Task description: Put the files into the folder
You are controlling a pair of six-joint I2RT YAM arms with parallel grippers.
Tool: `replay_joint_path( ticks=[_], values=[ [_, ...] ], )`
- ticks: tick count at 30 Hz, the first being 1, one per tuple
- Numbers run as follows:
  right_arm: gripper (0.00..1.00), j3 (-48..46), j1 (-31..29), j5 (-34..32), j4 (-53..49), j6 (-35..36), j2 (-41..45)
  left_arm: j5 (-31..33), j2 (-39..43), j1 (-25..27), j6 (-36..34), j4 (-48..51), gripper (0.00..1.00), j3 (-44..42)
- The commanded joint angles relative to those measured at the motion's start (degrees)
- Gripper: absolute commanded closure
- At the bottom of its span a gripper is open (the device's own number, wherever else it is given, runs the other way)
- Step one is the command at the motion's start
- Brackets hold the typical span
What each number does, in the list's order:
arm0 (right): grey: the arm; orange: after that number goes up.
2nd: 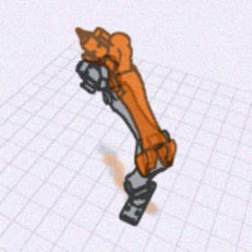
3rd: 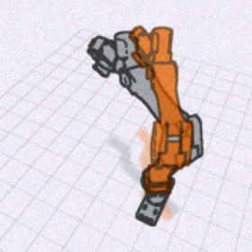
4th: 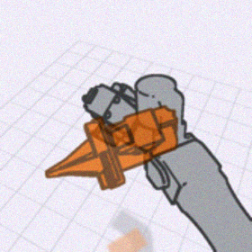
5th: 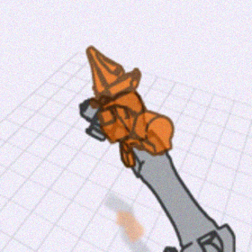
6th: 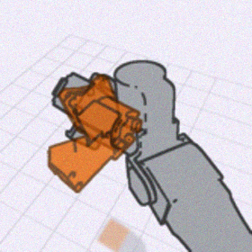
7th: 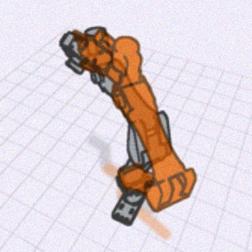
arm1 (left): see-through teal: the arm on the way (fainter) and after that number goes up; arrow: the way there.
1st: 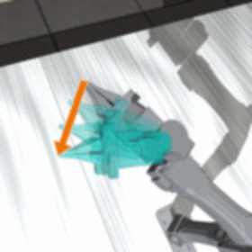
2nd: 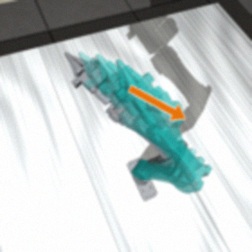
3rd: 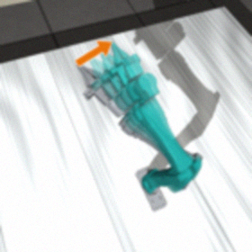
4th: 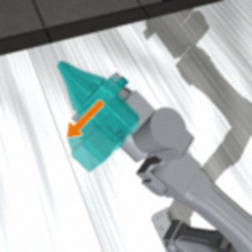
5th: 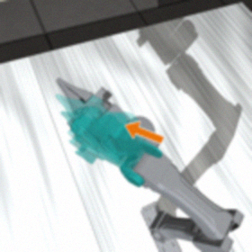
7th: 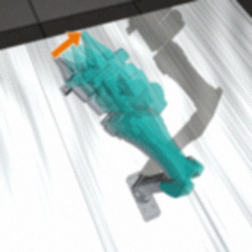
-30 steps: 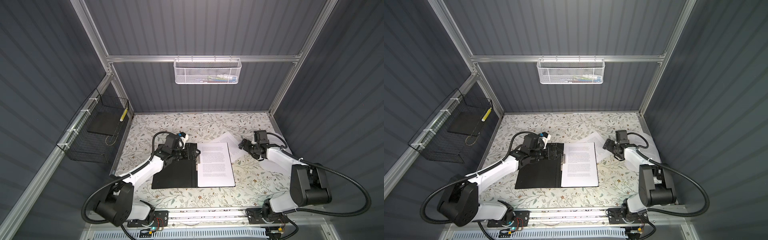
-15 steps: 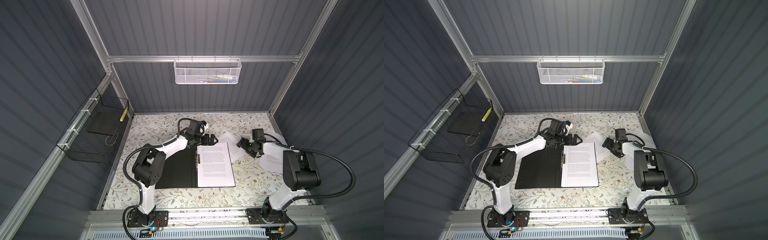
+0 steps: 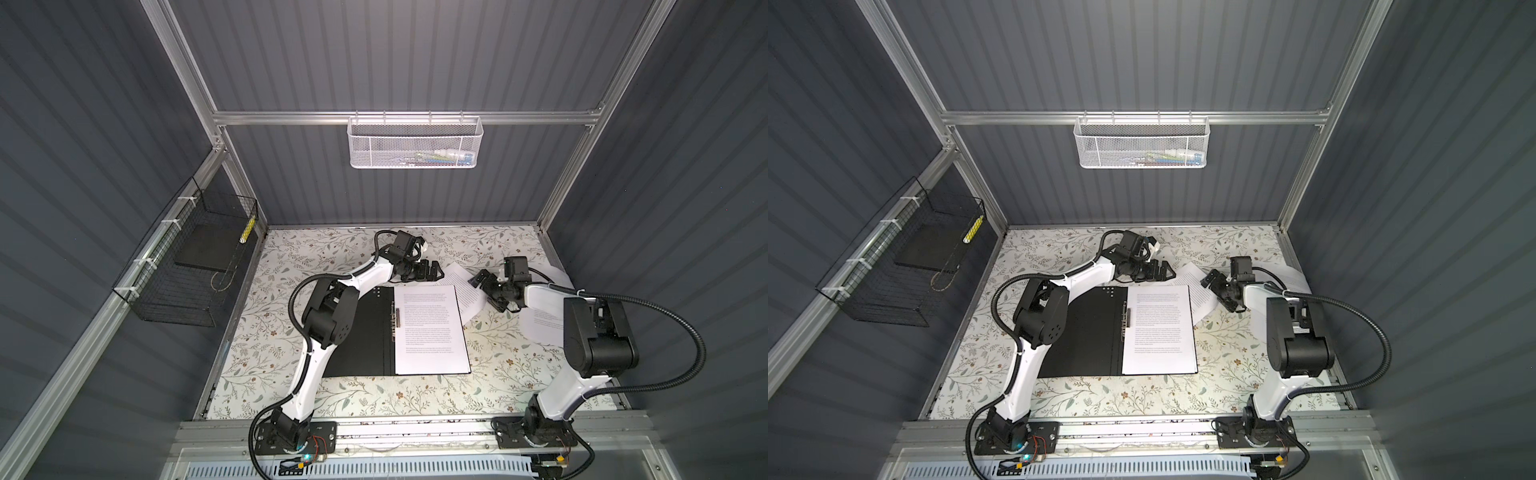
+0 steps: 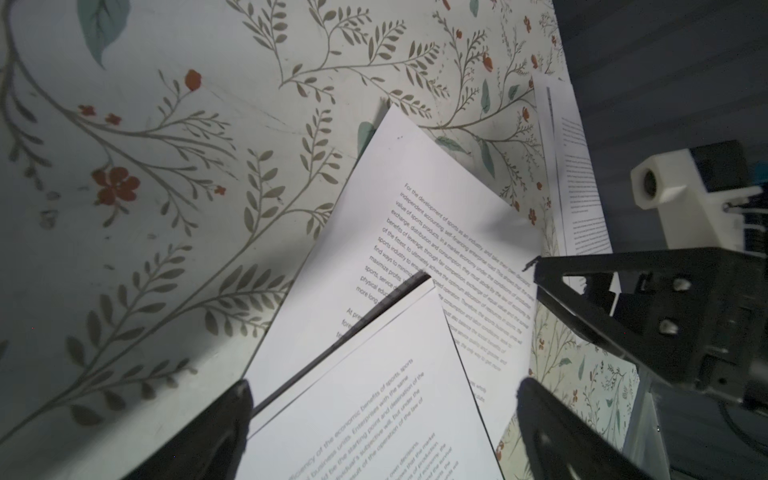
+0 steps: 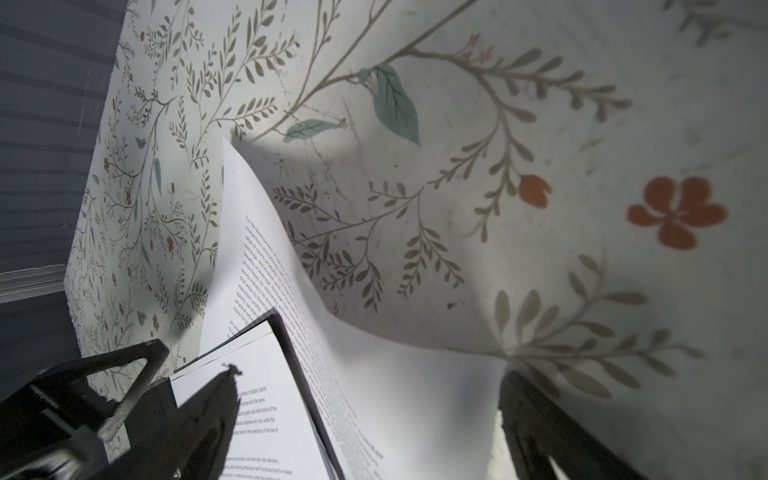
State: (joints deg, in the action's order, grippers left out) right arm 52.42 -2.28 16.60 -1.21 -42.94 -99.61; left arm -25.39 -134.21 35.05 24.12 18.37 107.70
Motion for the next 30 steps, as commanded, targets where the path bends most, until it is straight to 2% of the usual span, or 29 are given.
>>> replay_joint_path(
  ticks=[1,7,8,14,18,24,27,30],
  values=[
    [0.01,-1.7,0.17,1.13,-0.73,-2.96,-1.15,-1.32,-2.28,-0.42,-2.01,3.94,0.0,3.0],
    [0.01,-2.55,0.08,2.03,0.77,-4.37,-1.72,-2.25,-4.43,-0.42,-1.63,3.95,0.0,4.8],
    [0.01,-2.42,0.09,4.97,1.22,-4.58,-2.14,-2.51,-4.72,-0.42,-1.47,3.73,0.0,4.87],
    [0.01,-3.9,-0.87,9.33,5.48,-6.11,-2.4,-2.97,-5.45,-0.42,-1.09,3.34,0.0,4.2],
    [0.01,-8.25,-1.53,11.28,10.21,-8.32,0.55,-2.66,-5.36,-0.42,-1.14,3.18,0.0,3.32],
    [0.01,-15.53,-3.12,10.88,16.15,-12.14,5.21,-2.66,-5.36,-0.48,-1.25,3.07,0.0,2.95],
    [0.05,-18.6,-3.94,9.52,20.03,-14.05,6.52,-2.82,-5.28,-0.51,-1.37,2.94,0.0,2.7],
    [0.17,-20.73,-4.22,6.74,24.49,-15.73,6.62,-3.3,-4.69,-0.77,-1.07,2.32,0.0,1.79]
  ],
)
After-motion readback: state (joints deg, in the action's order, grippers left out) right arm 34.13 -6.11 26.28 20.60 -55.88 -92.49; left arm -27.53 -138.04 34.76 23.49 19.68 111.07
